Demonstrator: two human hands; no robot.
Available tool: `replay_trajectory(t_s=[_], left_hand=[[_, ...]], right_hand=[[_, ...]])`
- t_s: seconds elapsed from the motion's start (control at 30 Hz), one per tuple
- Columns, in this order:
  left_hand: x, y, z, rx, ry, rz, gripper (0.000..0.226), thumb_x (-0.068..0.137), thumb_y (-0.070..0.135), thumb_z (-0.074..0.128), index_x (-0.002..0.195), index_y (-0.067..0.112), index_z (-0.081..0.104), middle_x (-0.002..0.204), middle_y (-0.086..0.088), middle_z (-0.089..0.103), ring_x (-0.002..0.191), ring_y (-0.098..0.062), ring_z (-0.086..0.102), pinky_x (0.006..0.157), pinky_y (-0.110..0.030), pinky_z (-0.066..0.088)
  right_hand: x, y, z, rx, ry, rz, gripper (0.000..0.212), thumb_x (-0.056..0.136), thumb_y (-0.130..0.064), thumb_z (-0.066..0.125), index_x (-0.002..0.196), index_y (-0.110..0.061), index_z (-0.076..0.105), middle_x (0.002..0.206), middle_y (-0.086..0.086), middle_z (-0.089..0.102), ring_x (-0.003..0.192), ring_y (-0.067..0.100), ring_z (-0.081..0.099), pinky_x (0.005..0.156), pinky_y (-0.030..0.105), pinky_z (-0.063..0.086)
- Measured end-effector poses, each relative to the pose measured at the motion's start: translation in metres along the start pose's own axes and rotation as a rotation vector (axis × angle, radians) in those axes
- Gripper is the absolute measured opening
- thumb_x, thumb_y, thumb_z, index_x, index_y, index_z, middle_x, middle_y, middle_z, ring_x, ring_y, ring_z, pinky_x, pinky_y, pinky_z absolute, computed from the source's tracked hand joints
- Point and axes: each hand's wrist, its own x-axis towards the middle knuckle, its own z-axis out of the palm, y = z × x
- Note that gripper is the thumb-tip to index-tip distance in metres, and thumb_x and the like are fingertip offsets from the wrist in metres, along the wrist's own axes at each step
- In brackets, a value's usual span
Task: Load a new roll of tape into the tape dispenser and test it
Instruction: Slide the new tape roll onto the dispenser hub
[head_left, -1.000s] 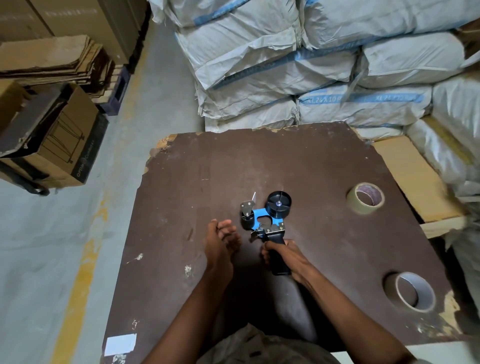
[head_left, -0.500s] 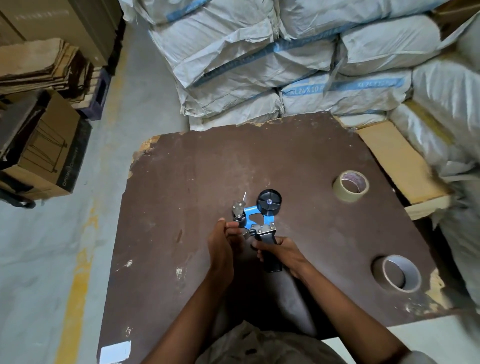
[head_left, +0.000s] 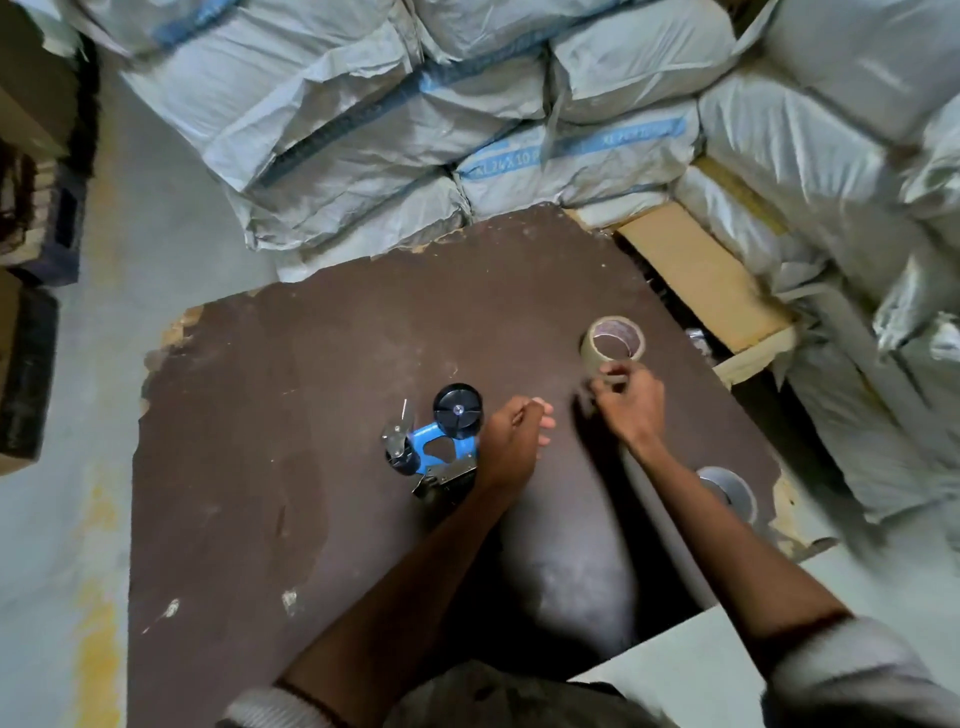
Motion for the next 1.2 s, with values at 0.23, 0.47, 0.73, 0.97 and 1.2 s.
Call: replay_trajectory(t_s=[0.23, 0.47, 0.73, 0.97, 1.2], left_hand=[[0.043, -0.019, 0.031, 0.103, -0.036, -0.077, 0.021, 0.089, 0.037, 0.055, 0.077, 0.024, 0.066, 0.066, 0.007, 0.063, 0.053, -0.009, 0.051, 0.048, -0.023, 0.037], [0.063, -0.027, 0.044, 0.084, 0.023, -0.156, 0.026, 0.073, 0.043, 0.055, 0.073, 0.018, 0.063, 0.063, 0.005, 0.063, 0.046, -0.013, 0.051, 0.049, -0.022, 0.036], [0.058, -0.006, 0.035, -0.024, 0.038, -0.183, 0.023, 0.074, 0.038, 0.054, 0.083, 0.019, 0.062, 0.077, 0.0, 0.065, 0.045, -0.008, 0.052, 0.046, -0.019, 0.037], [0.019, 0.023, -0.004, -0.06, 0.11, -0.151, 0.027, 0.088, 0.045, 0.057, 0.09, 0.021, 0.07, 0.077, 0.005, 0.069, 0.057, -0.012, 0.056, 0.053, -0.023, 0.043], [-0.055, 0.074, -0.043, -0.074, 0.21, -0.047, 0.029, 0.095, 0.026, 0.063, 0.07, 0.013, 0.061, 0.059, -0.004, 0.05, 0.052, -0.013, 0.046, 0.05, -0.026, 0.037]], right_hand=[[0.045, 0.009, 0.005, -0.272, -0.055, -0.079, 0.041, 0.082, -0.008, 0.068, 0.122, -0.016, 0.065, 0.135, 0.011, 0.052, 0.11, 0.038, 0.062, 0.098, 0.04, 0.047], [0.07, 0.035, 0.018, -0.351, -0.142, -0.048, 0.033, 0.092, -0.024, 0.067, 0.119, -0.005, 0.069, 0.133, 0.018, 0.061, 0.119, 0.041, 0.06, 0.099, 0.042, 0.048], [0.035, 0.027, 0.01, -0.018, -0.127, -0.022, 0.027, 0.092, -0.019, 0.072, 0.118, -0.01, 0.076, 0.104, 0.01, 0.077, 0.099, 0.027, 0.071, 0.094, 0.033, 0.053], [-0.041, -0.028, -0.024, 0.638, -0.408, 0.22, 0.019, 0.096, -0.008, 0.068, 0.113, -0.004, 0.075, 0.09, 0.012, 0.073, 0.07, 0.013, 0.07, 0.067, 0.02, 0.06], [-0.113, -0.07, -0.034, 0.711, -0.642, 0.129, 0.019, 0.091, -0.002, 0.065, 0.089, -0.009, 0.083, 0.077, 0.01, 0.072, 0.06, 0.013, 0.061, 0.057, 0.021, 0.05]])
